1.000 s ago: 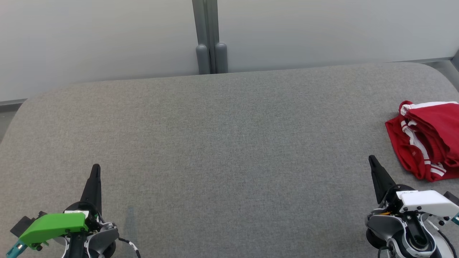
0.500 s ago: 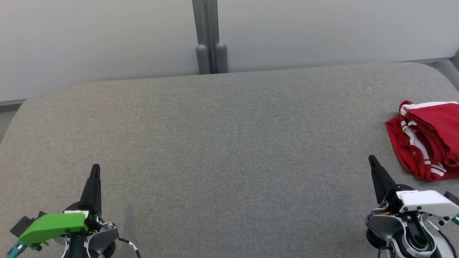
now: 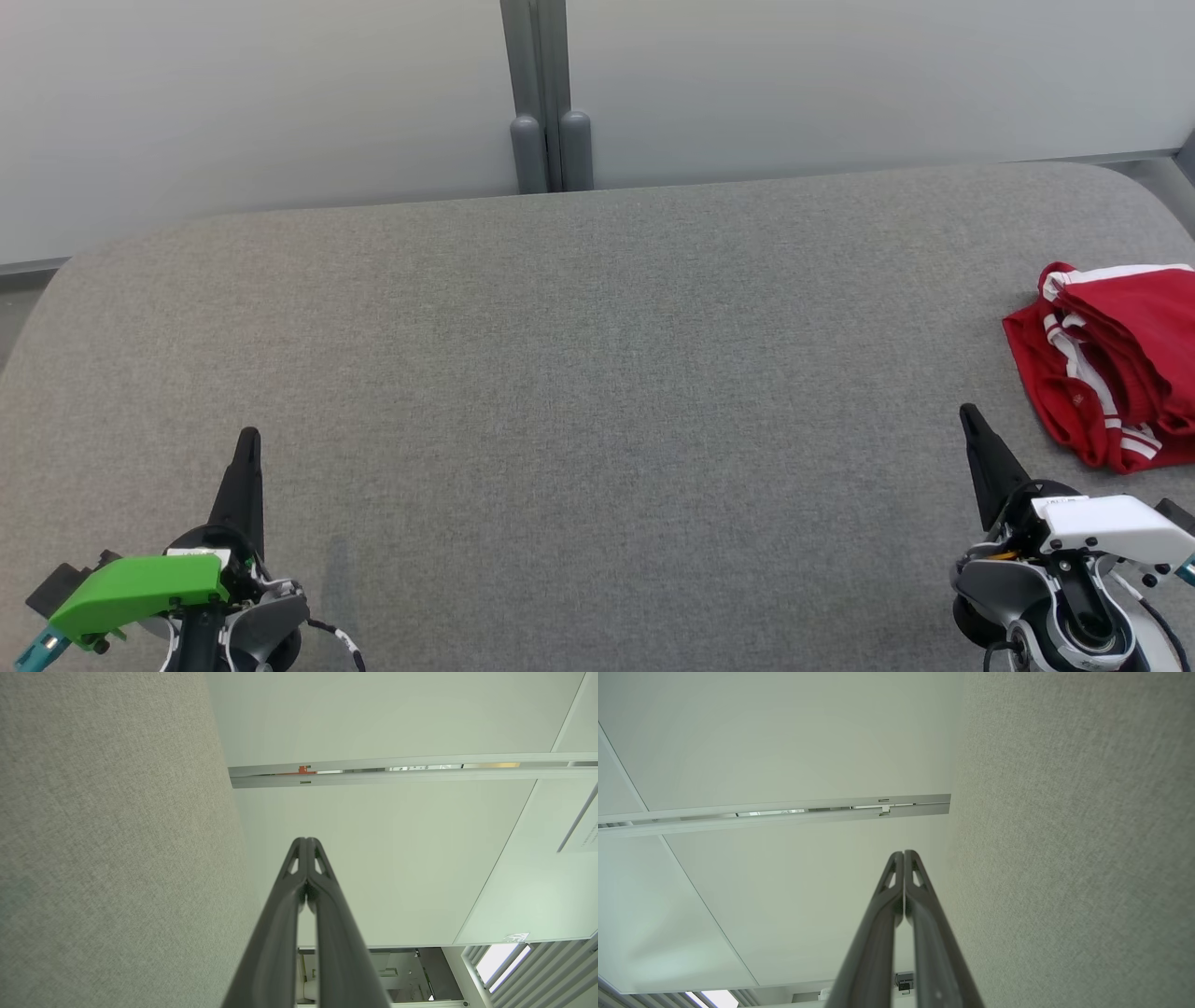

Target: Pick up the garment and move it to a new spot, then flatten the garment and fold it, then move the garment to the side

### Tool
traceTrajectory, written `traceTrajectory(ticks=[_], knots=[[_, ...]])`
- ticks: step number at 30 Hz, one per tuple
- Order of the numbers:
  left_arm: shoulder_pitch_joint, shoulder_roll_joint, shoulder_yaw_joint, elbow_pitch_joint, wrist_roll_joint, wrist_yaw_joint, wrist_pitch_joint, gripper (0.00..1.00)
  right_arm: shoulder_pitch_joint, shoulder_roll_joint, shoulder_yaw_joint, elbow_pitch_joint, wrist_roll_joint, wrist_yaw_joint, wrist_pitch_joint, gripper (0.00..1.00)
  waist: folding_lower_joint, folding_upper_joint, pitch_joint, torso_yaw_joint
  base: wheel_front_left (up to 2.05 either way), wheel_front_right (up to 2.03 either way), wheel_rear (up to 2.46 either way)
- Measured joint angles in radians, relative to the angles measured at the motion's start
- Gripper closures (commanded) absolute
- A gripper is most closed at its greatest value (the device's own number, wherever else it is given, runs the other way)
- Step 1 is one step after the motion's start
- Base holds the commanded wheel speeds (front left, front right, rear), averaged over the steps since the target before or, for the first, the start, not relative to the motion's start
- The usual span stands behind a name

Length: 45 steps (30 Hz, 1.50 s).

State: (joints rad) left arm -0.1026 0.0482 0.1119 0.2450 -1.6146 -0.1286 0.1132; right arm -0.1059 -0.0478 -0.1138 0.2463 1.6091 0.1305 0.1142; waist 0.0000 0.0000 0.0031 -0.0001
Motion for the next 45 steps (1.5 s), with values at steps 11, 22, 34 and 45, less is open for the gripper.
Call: traceTrajectory(ticks=[11,22,34,45], knots=[[0.0,0.0,0.0,0.0,0.0,0.0,0.0,1.0,0.0,0.0,0.0,0.0,0.0,0.0,0.0,1.0,0.0,0.0,0.0,0.0,0.0,0.0,0.0],[0.0,0.0,0.001,0.0,0.0,0.0,0.0,1.0,0.0,0.0,0.0,0.0,0.0,0.0,0.0,1.0,0.0,0.0,0.0,0.0,0.0,0.0,0.0],[0.0,0.0,0.001,0.0,0.0,0.0,0.0,1.0,0.0,0.0,0.0,0.0,0.0,0.0,0.0,1.0,0.0,0.0,0.0,0.0,0.0,0.0,0.0],[0.0,0.0,0.001,0.0,0.0,0.0,0.0,1.0,0.0,0.0,0.0,0.0,0.0,0.0,0.0,1.0,0.0,0.0,0.0,0.0,0.0,0.0,0.0]])
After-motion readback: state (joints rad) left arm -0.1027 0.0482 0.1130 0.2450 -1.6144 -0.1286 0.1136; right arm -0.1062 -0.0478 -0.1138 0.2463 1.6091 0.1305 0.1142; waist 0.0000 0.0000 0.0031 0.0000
